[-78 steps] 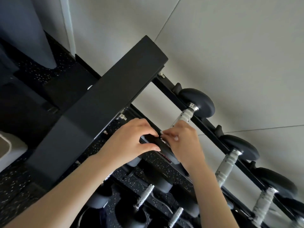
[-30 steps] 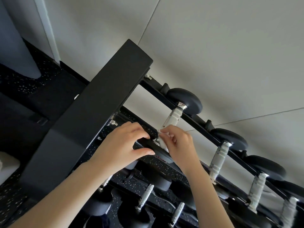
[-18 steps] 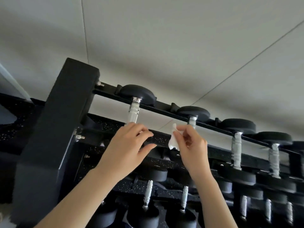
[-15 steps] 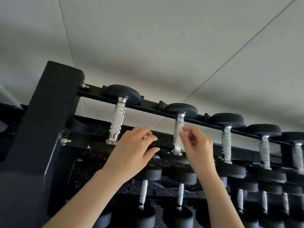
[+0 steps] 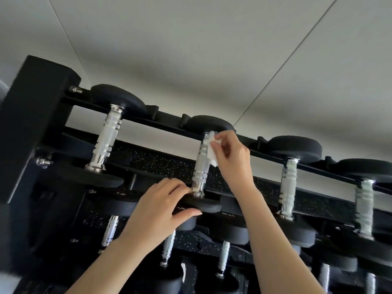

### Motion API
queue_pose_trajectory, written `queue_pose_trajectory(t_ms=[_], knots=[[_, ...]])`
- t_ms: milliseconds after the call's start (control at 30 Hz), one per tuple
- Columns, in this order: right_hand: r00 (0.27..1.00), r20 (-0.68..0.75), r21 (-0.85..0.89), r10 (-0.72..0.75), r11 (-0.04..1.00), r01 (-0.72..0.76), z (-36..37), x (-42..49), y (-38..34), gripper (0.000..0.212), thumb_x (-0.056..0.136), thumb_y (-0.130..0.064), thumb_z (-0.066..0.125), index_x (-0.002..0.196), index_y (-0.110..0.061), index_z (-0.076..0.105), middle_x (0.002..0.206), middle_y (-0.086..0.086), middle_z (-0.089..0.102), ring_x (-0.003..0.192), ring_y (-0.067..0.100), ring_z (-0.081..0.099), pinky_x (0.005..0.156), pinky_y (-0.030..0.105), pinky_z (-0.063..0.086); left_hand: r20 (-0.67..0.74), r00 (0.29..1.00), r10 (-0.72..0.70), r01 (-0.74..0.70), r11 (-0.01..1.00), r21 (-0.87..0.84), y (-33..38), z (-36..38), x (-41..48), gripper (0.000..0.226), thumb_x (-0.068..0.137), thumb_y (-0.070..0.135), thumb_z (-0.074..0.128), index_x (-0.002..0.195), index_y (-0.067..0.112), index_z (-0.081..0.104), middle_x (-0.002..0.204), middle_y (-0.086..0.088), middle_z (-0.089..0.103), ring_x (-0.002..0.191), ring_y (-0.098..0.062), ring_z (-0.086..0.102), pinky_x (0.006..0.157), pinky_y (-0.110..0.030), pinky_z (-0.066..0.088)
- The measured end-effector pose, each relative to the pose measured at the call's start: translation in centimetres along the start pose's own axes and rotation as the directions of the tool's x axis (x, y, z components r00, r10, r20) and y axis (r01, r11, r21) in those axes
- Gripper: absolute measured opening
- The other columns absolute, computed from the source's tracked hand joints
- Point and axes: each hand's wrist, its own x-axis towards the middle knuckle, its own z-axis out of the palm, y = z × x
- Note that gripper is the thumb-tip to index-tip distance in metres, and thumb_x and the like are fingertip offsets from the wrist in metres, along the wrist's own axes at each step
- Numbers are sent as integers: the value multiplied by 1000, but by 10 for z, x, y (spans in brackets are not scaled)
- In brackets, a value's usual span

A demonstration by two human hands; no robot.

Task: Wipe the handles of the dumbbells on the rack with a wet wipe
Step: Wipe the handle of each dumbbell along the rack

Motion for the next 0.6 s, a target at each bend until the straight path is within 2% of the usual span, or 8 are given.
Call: queue_pose_trajectory(t_ms=[67,200,300,400,500,600], knots=[[999,-39,19,-30,999,31,10,4,5,6,89,-14,60,93,-11,58,69,-5,52,58,4,46,56,11,40,-48,998,-48,48,999,-10,4,3,-5,47,85,57,49,99,17,67,96,11,60,89,-8,56,78,-26,44],[954,-301,26,-7,1000,15,30,-4,9,9,86,-8,64,93,-5,68,94,5,58,73,0,50,66,14,47,-65,987,-144,140,989,-55,12,6,-9,43,85,57,50,100,20,66,98,14,58,93,-3,52,79,-25,47],[915,-399,73,59,997,-33,40,-6,4,11,83,-3,66,92,-3,72,95,7,61,83,7,55,73,16,49,-62,983,-173,168,983,-79,13,7,-10,43,84,56,51,102,21,66,99,16,57,94,-2,50,79,-23,47],[908,-414,89,63,996,-28,43,-2,-1,10,81,-2,68,89,-3,73,91,7,63,82,11,57,73,11,47,-74,980,-186,179,980,-87,13,7,-11,43,83,56,52,101,21,67,98,16,56,92,-1,50,80,-23,43],[932,-358,87,60,996,-30,40,2,-1,8,80,-2,68,86,-5,74,89,6,63,83,16,60,73,15,48,-83,979,-186,176,978,-108,12,7,-9,43,83,56,53,100,20,67,96,15,57,91,-2,50,80,-24,41],[968,-240,126,69,991,-39,29,-5,-2,7,78,-1,71,82,-5,74,88,5,62,76,5,58,69,7,45,-85,980,-178,166,977,-131,12,7,-8,43,82,57,53,98,19,67,94,15,56,89,-2,49,75,-22,43]])
